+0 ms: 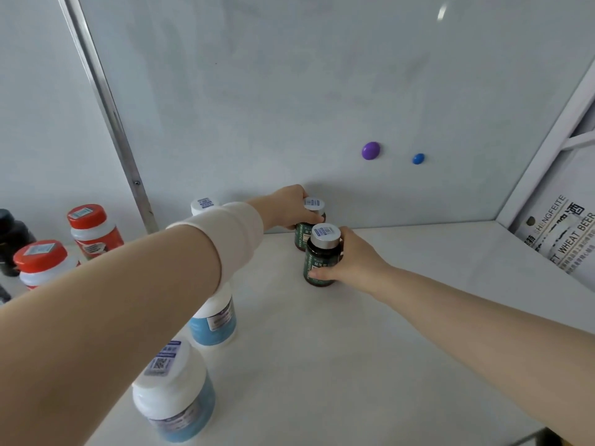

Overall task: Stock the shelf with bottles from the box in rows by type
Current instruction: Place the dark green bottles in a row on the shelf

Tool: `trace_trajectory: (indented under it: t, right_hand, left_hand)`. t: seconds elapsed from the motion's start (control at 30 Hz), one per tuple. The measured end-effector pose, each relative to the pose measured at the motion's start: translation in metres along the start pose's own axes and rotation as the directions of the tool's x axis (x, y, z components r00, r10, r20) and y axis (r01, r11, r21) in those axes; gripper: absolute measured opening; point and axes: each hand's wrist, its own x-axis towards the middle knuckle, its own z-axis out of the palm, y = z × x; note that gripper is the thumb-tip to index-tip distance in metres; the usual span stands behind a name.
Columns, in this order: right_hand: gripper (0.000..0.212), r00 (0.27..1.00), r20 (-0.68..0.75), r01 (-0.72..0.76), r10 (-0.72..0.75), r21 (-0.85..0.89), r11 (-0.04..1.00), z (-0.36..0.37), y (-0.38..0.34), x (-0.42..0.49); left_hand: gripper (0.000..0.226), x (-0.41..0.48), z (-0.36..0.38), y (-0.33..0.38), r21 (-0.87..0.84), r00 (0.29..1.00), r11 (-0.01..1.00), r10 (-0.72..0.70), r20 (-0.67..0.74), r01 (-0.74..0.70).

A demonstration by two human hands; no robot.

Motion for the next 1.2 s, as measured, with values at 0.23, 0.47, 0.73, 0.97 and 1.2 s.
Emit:
trace_trajectory:
  t: [0.23, 0.47, 0.73, 0.97, 1.2]
  right_hand:
    - [0.091, 0.999, 0.033, -0.019, 0.025, -0.171, 0.985, -0.013, -0.022, -0.012]
    - [0.076, 0.992, -0.080, 0.043, -0.099, -0.525, 0.850, -0.037, -0.065, -0.060]
    - [0.053, 0.905, -0.007, 0.261, -0.425, -0.780, 0.569, 0.013, -0.112, -0.146]
    - [0.044, 0.804, 0.135, 0.472, -0.580, -0.737, 0.483, 0.091, -0.177, -0.214]
    - [0.048, 0.606, 0.291, 0.714, -0.740, -0.610, 0.345, 0.212, -0.279, -0.292]
  left_hand:
    - [0.041, -0.018, -0.013, 0.008, 0.284, 0.999, 0.958, 0.049, -0.001, -0.047]
    - [0.046, -0.106, -0.047, 0.026, 0.894, 0.938, 0.441, 0.338, -0.083, -0.080]
    - [0.034, -0.248, -0.064, -0.001, 0.967, 0.935, 0.179, 0.275, -0.225, 0.180]
    - [0.033, -0.381, -0.094, -0.046, 0.914, 0.917, 0.209, 0.131, -0.377, 0.347]
    - [0.038, -0.533, -0.139, -0.127, 0.794, 0.812, 0.179, -0.063, -0.581, 0.582]
